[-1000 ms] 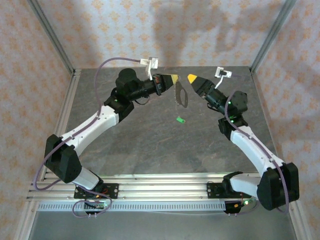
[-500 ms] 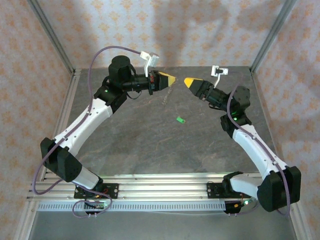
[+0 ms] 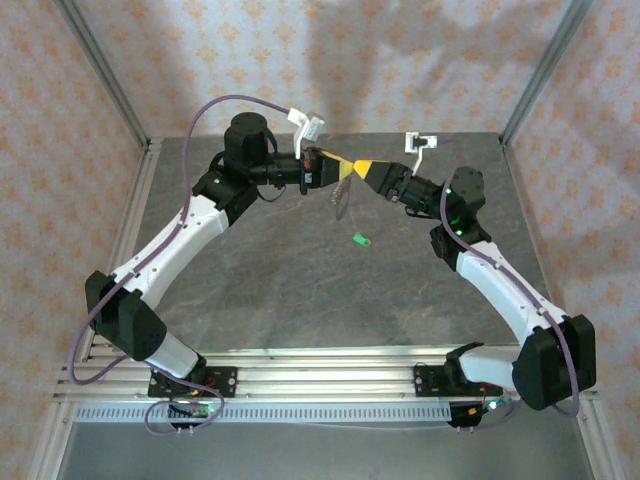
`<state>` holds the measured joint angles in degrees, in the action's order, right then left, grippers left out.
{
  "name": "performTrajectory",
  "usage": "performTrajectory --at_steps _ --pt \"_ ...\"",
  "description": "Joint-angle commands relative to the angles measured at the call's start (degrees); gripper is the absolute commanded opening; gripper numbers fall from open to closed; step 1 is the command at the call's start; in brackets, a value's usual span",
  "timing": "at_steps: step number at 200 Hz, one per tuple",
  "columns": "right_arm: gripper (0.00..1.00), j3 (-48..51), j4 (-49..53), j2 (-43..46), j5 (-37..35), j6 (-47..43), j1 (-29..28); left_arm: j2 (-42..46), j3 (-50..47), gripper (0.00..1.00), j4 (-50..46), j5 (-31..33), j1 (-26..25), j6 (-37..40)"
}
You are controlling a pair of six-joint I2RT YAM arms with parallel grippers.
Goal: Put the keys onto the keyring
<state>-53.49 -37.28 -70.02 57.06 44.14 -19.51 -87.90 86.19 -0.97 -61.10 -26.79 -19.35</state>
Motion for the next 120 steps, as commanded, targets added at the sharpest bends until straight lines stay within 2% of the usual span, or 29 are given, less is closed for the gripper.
performTrajectory --at_steps 1,37,78,120 --pt "0.24 -0.8 -1.9 0.7 1.2 -1.1 -0.6 0.4 0.7 0.0 1.4 -1.4 -0.5 0.7" --pt "0.18 0.5 -2.1 1.3 1.7 -1.2 -0.6 0.5 0.6 0.0 2.2 -0.7 -0.5 0.3" --pt "0.07 1.8 -2.4 1.7 1.6 -1.3 -0.6 0.2 0.6 0.0 3.2 -0.4 -0.5 -0.4" --pt "0.1 1.8 -3.0 1.3 2.3 -0.9 -0.6 -0.1 0.7 0.0 3.7 -0.2 -0.7 -0.9"
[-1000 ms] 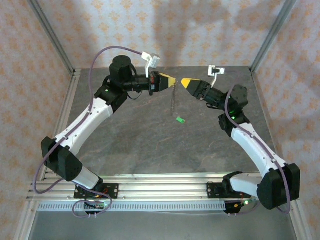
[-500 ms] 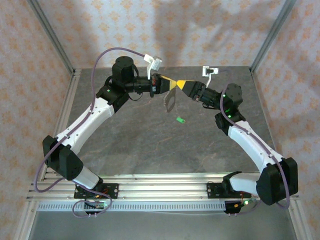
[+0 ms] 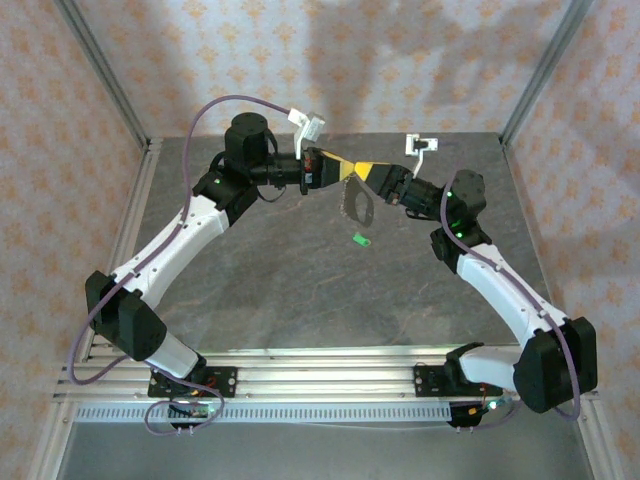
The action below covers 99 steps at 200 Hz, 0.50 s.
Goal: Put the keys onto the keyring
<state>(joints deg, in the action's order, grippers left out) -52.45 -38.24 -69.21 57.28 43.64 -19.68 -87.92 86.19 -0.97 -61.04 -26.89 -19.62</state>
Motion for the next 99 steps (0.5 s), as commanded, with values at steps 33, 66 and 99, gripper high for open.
performTrajectory --at_steps 33,66,99 --pt "0.0 0.7 -3.5 0.0 2.8 0.4 -0.6 -0.3 0.8 0.0 3.7 0.4 -0.8 -0.7" --pt "0.0 1.9 -4.0 0.8 -2.0 -0.5 -0.6 1.0 -1.8 0.31 7.2 8.2 -0.8 -4.9" --pt "0.0 2.5 -6.7 1.0 -6.6 0.4 -0.6 4.0 -8.8 0.55 15.5 21.0 -0.7 -14.8"
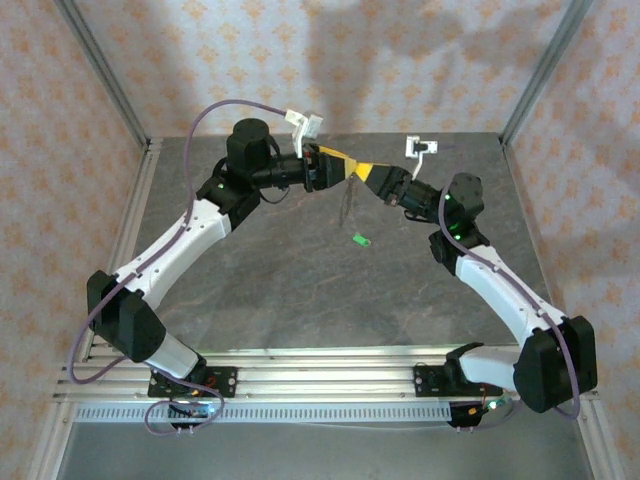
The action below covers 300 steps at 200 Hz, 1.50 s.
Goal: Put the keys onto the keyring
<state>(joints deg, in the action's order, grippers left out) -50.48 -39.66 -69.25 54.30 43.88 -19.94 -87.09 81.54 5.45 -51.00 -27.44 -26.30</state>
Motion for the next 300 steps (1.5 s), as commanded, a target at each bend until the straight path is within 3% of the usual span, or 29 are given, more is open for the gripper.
performTrajectory --at_steps 1,38,109,141,300 --pt "0.0 0.5 -5.5 1.1 -3.8 0.3 -0.4 3.3 -4.3 0.55 9.3 11.2 -0.2 -8.4" --pt "0.0 0.5 -10.3 0.5 -7.6 3.0 -0.4 5.0 -10.8 0.57 18.8 16.4 -0.5 -15.8" --pt "0.0 0.6 -18.7 -2.7 -13.1 7.2 -1.1 4.2 -13.1 0.42 26.3 18.2 -2.8 -18.3" --pt "0.0 0.5 -20.7 -4.0 -13.3 8.6 -1.4 3.9 -14.0 0.42 30.5 19.3 -3.0 -19.7" --pt "0.0 -0.6 -22.4 -6.3 -11.3 10.0 -3.1 1.1 -11.0 0.37 32.1 17.9 -3.9 -20.2"
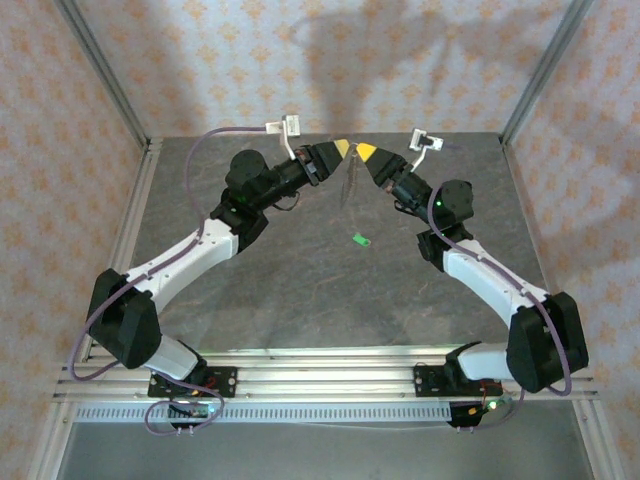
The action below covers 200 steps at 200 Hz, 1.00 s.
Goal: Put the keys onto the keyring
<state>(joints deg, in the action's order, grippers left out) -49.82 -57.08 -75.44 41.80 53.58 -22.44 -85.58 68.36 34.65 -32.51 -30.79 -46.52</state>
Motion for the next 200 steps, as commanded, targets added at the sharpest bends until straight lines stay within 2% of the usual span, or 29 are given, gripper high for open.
performTrajectory --at_steps 1,159,200 --pt "0.0 -1.2 -5.0 -0.1 1.2 0.3 -0.6 -0.5 2.1 0.37 2.9 -0.7 -0.6 0.0" --pt "0.0 -1.3 -4.7 -0.6 1.7 0.3 -0.9 -1.3 3.0 0.16 3.0 -2.1 -1.5 0.6" --pt "0.0 -1.5 -3.7 -0.4 2.0 -0.2 -0.9 -0.8 2.7 0.0 2.3 -1.7 -1.6 1.3"
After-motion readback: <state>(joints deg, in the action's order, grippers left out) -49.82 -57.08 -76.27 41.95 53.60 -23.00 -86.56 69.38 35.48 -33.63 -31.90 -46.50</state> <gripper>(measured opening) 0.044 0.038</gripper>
